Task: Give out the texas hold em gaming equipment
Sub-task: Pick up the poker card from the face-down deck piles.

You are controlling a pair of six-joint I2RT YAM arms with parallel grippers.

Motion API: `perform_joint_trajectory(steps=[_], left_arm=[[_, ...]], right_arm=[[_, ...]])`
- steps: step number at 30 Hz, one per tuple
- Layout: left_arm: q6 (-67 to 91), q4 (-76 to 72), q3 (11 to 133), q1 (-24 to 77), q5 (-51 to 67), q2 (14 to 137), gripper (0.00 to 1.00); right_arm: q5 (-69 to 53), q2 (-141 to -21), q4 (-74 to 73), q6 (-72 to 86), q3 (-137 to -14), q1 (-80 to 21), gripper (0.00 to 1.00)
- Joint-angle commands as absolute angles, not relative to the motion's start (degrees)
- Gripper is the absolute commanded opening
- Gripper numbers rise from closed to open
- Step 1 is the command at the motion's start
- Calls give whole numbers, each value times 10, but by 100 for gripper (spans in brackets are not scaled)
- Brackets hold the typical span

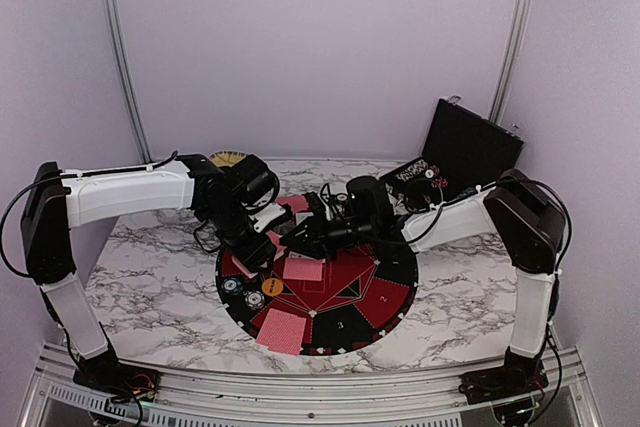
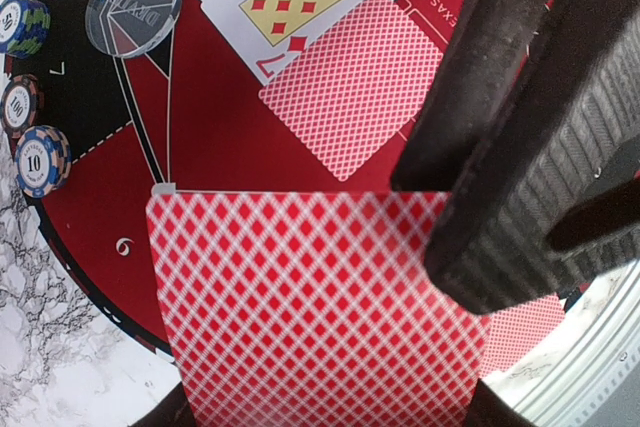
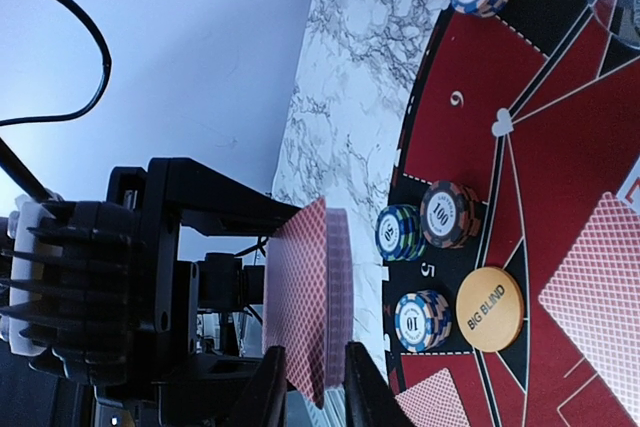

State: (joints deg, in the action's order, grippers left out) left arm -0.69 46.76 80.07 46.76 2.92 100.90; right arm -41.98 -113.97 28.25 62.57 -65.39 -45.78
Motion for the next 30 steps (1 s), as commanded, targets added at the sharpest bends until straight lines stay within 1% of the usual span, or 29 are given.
perform_joint_trajectory(steps=[1,11,30], left_arm=[[-11,475,801,464,25,1004,25],[-11,475,797,462,24,1001,24],[-8,474,779,459,20,986,24]], right_arm=[[-428,-1128,298,634,-654,-462,17],[-435,-1132,317,655,-646,-460,0],[-407,-1105,397,723,-583,-434,0]])
